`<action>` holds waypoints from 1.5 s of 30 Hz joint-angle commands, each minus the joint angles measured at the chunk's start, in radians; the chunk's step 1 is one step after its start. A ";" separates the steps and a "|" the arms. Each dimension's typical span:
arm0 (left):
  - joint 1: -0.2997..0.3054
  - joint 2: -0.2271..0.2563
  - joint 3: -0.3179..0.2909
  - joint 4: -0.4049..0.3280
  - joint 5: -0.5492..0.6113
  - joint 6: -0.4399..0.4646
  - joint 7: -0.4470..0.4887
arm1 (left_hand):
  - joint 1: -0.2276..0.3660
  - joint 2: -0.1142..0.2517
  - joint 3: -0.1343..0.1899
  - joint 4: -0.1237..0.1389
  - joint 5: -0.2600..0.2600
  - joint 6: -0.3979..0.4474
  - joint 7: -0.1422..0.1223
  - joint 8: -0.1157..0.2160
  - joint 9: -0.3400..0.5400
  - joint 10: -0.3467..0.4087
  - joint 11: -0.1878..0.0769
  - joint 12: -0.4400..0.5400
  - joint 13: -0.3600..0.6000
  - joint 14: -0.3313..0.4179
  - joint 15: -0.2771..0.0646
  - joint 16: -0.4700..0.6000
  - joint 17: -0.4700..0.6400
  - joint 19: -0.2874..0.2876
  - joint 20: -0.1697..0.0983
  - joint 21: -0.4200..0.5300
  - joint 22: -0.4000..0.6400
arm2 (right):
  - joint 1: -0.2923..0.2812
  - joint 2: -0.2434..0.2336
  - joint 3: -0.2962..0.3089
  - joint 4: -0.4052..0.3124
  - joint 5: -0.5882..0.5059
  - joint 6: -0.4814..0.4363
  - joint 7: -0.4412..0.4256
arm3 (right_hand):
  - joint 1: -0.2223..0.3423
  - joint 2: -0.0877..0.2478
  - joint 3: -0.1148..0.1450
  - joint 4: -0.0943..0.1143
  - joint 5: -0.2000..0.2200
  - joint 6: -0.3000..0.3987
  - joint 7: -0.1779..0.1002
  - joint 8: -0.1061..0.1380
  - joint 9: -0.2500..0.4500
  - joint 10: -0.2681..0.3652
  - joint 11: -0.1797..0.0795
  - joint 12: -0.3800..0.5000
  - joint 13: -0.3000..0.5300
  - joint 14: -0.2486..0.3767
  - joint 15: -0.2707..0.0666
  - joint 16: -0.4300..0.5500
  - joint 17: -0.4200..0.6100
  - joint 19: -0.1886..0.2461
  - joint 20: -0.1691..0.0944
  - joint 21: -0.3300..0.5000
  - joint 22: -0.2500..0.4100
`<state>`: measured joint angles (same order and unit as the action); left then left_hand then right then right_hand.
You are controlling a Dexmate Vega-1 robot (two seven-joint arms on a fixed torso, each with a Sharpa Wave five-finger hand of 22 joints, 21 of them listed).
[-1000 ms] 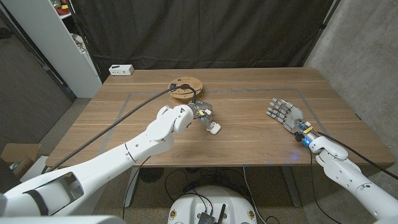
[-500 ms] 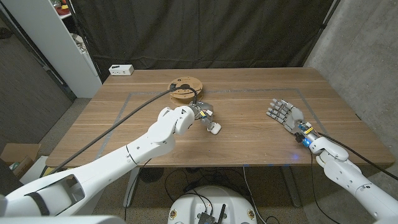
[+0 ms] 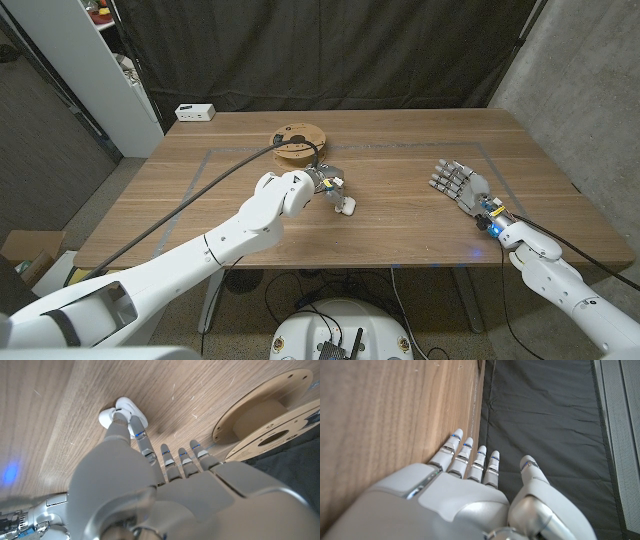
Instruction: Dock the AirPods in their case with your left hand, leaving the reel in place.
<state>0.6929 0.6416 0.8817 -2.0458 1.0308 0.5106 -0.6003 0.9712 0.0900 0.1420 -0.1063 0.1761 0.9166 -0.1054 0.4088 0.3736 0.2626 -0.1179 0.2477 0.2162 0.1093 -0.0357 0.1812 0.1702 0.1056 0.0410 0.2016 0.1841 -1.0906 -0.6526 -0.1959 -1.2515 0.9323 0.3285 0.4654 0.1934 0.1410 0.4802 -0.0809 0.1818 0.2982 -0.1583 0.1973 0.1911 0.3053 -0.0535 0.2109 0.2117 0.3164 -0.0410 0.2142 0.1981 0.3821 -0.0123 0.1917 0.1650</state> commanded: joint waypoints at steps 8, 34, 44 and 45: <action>0.007 -0.014 -0.003 0.009 -0.021 -0.004 0.021 | -0.019 -0.002 -0.003 -0.004 0.003 -0.113 -0.055 -0.064 -0.016 -0.007 0.001 -0.006 0.007 0.014 -0.074 0.005 0.004 0.004 0.015 0.007 0.004 | 0.009 0.010 -0.001 0.018 0.004 0.012 0.028 | 0.007 0.042 0.010 0.006 -0.001 0.008 -0.003 0.005 0.002 0.003 -0.005 -0.001 0.003 -0.005 -0.107 0.007 0.008 -0.005 0.000 -0.003 0.006; 0.039 0.020 -0.037 -0.039 -0.102 -0.020 0.099 | -0.024 0.001 -0.002 -0.014 0.004 -0.213 -0.094 -0.130 -0.037 -0.020 0.000 -0.005 0.017 0.009 -0.065 0.004 0.006 0.001 0.028 0.009 0.005 | 0.039 0.028 -0.012 0.056 0.003 0.023 0.064 | 0.012 0.038 0.015 0.012 -0.003 0.012 0.000 0.004 0.002 0.010 0.004 0.000 0.005 -0.004 -0.106 0.011 0.011 -0.007 0.002 -0.001 0.006; 0.048 0.051 -0.066 -0.045 -0.198 -0.069 0.126 | -0.042 -0.001 -0.008 -0.010 0.003 -0.243 -0.114 -0.156 -0.050 -0.027 0.000 -0.004 0.022 0.014 -0.069 0.007 0.008 0.007 0.033 0.012 0.007 | 0.041 0.033 -0.014 0.059 0.001 0.027 0.063 | 0.013 0.035 0.015 0.013 -0.004 0.012 0.000 0.003 0.002 0.009 0.000 -0.001 0.005 -0.004 -0.105 0.012 0.012 -0.006 0.004 -0.001 0.006; 0.042 0.054 -0.063 -0.043 -0.201 -0.074 0.120 | -0.043 0.002 -0.007 -0.010 0.004 -0.232 -0.115 -0.156 -0.053 -0.027 0.002 -0.003 0.023 0.007 -0.071 0.004 0.008 -0.001 0.037 0.009 0.007 | 0.041 0.033 -0.015 0.059 -0.001 0.029 0.063 | 0.013 0.035 0.014 0.013 -0.004 0.011 0.001 0.003 0.002 0.010 0.000 0.000 0.005 -0.004 -0.104 0.013 0.012 -0.006 0.004 -0.001 0.006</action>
<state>0.7388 0.6689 0.8319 -2.0843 0.9060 0.4767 -0.4869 0.9371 0.0896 0.1366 -0.1176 0.1767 0.6698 -0.2147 0.2550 0.3231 0.2425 -0.1195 0.2439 0.2351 0.1200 -0.0356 0.1851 0.1749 0.1077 0.0679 0.2111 0.1887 -1.0547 -0.6253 -0.2070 -1.1983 0.9364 0.3521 0.5251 0.1988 0.1463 0.4883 -0.0728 0.1818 0.2981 -0.1583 0.1973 0.1911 0.3053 -0.0535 0.2109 0.2114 0.3165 -0.0410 0.2208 0.2071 0.3788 -0.0091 0.1917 0.1650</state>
